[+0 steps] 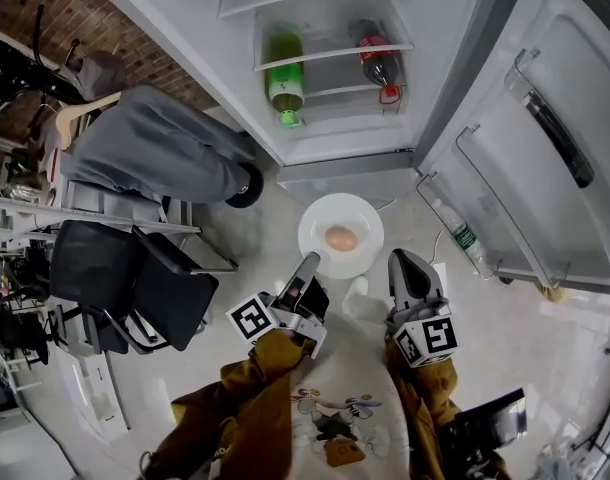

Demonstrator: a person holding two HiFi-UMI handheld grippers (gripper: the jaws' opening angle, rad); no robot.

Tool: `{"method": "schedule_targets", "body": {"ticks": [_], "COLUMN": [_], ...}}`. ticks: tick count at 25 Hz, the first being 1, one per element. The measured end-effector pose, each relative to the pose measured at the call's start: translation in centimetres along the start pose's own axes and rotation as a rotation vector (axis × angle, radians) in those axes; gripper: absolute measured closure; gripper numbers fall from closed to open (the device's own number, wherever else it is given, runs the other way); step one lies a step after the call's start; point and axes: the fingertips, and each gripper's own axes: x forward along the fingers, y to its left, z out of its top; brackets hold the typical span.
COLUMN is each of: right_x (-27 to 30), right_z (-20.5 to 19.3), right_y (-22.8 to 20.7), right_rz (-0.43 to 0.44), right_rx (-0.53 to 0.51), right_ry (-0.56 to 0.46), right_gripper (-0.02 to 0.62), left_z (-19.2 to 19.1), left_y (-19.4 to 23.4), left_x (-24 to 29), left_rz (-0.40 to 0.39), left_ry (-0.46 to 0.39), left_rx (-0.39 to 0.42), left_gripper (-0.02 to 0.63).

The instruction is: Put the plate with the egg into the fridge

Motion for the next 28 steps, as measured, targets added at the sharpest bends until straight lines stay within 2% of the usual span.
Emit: {"method": "schedule_targets", "body": {"ticks": [5, 12, 17, 23, 28], "right_x": [1.1, 3.5, 6.6, 10.9, 14.0], "right_z": [0.3, 0.8, 2.0, 4.6, 6.1], "right_y": [0.0, -1.3, -2.0, -3.1, -3.2], "right_rz": [0.006, -0.013, -0.028, -0.041, -0.055], "right_rx": [-0.013, -0.034, -0.049, -0.042, -0.076], "right_ry": [0.002, 0.008, 0.012, -0.007, -0.005], "right_gripper": [0.589, 0.589, 0.589, 0.589, 0.589], "left_z": [1.2, 2.8, 5.7, 8.6, 10.7], "left_y": [0.3, 0.8, 1.3, -0.1, -0.1], "left_x": [0.5, 3.5, 6.3, 10.8, 13.3], "left_rz": [-0.007, -0.020, -0.022, -0.067, -0.067], "left_ry": [-0.016, 0.003, -0.006, 0.011, 0.036], "left_rx": [-0.018, -0.036, -0.086, -0.090, -0.106], "left_gripper": [0.588, 0.588, 0.588, 0.588, 0.588]}}
